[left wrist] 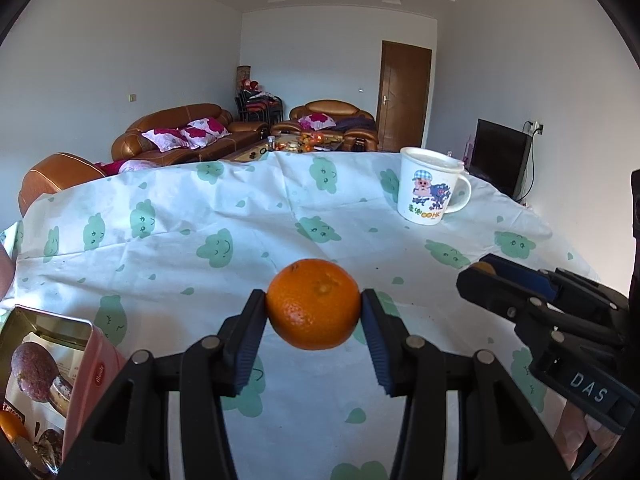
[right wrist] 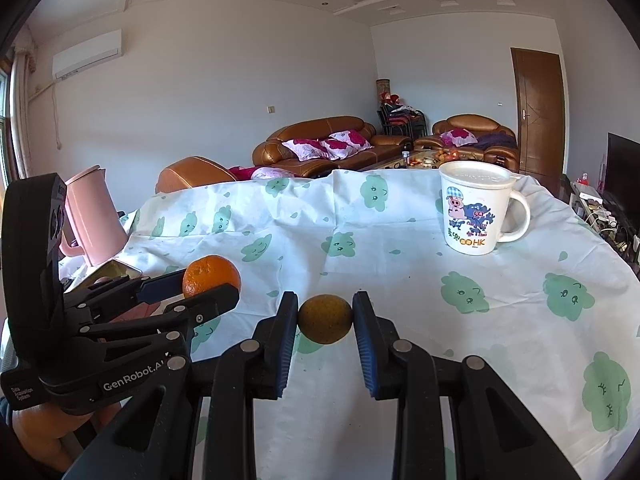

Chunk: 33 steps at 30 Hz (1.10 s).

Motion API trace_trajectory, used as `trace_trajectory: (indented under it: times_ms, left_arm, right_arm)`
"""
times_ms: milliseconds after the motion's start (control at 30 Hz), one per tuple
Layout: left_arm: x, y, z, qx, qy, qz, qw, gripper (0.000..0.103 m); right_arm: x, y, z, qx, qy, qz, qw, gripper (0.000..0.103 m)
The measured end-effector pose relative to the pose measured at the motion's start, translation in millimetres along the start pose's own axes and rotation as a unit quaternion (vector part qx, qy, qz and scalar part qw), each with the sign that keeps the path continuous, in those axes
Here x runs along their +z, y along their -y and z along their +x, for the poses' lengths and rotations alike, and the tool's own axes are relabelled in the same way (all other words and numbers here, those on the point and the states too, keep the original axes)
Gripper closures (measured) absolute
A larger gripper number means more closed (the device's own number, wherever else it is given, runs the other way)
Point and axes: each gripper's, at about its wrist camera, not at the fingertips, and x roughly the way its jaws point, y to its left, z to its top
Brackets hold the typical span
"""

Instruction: Organize fruits

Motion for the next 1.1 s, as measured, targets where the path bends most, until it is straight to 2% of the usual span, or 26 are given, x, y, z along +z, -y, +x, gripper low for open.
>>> trace_trajectory:
  times_ms: [1100]
  left_arm:
    - [-7, 5, -37, 0.034, 0.087, 0.015, 0.9955, 0.054]
  right_arm:
    - [-4, -11, -23, -0.004, 0.066, -0.031, 0.997, 0.073]
